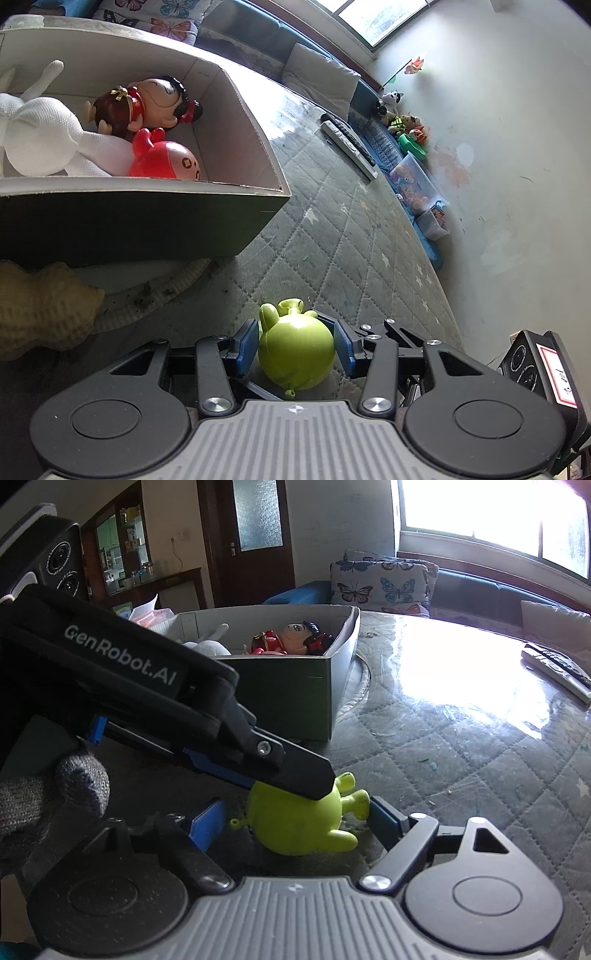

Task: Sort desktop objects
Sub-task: 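Close the left tool on the green alien toy's head, then lift the green alien toy with the left tool and carry it over the box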

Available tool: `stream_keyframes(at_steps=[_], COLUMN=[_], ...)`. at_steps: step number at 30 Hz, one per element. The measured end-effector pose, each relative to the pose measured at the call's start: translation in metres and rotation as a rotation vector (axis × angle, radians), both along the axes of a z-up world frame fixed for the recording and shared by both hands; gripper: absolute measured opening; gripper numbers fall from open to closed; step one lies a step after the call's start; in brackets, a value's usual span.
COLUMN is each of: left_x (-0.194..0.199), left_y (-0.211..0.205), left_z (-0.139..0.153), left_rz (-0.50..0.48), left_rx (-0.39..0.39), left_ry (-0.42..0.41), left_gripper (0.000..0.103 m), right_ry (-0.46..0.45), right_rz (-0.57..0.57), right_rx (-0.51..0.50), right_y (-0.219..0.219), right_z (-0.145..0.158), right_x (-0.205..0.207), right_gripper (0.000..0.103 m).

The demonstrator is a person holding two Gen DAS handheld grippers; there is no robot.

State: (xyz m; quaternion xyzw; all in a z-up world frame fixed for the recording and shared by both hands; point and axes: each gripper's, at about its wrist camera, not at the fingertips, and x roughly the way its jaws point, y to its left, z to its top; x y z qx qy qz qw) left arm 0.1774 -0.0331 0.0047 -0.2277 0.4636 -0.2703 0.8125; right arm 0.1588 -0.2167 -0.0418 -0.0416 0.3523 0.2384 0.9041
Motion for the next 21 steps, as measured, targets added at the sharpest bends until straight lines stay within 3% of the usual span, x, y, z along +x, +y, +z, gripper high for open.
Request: stream_keyframes(at_steps=[12,21], left_x=[-0.004,-0.006], left_y=[-0.001,0.0], left_z=[0.001,0.0], left_rz=[-0.039,-0.044], left_rx=[0.015,0.016], left_ry=[-0.027,-0.029], left_gripper=[0.047,0.047], right_ry=[-0.004,-0.001], right_rz=[-0.01,-0.006], right_rx=[-0.007,-0.038], right_y=[-0.001,0.006], right_z=[0.004,0.003], right_x=[-0.006,-0.01], right_gripper=[0.076,0.075])
